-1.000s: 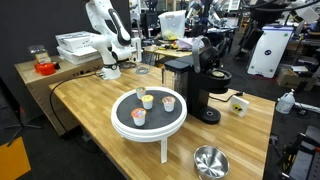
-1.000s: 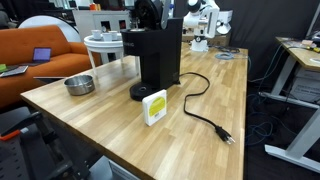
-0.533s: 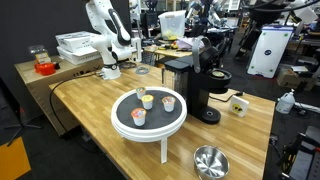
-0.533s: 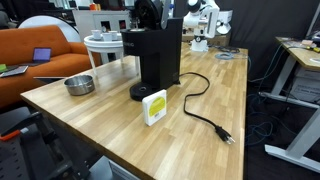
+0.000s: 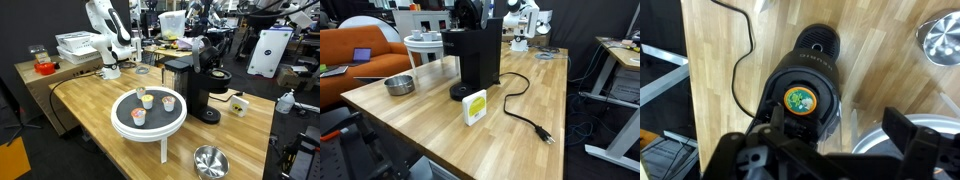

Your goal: Open the coffee maker, take out the cup and put it in the pot

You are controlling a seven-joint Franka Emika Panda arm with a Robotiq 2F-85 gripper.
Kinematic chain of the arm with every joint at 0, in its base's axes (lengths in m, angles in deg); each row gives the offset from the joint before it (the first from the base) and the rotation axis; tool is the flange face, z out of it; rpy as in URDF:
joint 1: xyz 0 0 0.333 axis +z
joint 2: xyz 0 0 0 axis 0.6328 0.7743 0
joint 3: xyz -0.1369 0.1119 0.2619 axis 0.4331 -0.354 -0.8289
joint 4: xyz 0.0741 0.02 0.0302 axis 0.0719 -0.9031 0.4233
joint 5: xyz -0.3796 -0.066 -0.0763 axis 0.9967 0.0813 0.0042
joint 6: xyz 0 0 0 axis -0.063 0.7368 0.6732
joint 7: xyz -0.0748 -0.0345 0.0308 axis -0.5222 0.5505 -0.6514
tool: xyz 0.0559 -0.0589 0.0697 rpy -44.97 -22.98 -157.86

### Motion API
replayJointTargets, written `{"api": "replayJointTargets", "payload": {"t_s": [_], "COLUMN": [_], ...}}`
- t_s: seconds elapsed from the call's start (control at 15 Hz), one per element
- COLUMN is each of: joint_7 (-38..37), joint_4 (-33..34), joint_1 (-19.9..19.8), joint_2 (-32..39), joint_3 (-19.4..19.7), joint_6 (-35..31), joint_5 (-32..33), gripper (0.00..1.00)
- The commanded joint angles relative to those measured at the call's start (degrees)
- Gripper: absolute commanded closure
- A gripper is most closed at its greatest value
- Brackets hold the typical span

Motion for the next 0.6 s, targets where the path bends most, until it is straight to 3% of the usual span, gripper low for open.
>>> {"api": "replayJointTargets", "payload": {"t_s": [0.0, 0.53], "joint_7": [1.51, -3.90], "joint_4": [2.80, 6.16], "joint_1": [-0.21, -1.96], "joint_2": [4.15, 11.29], "joint_3": [-0.02, -1.22], "joint_6": [1.72, -1.01], "joint_5": [-0.19, 3.15], "gripper": [0.00, 0.00]}}
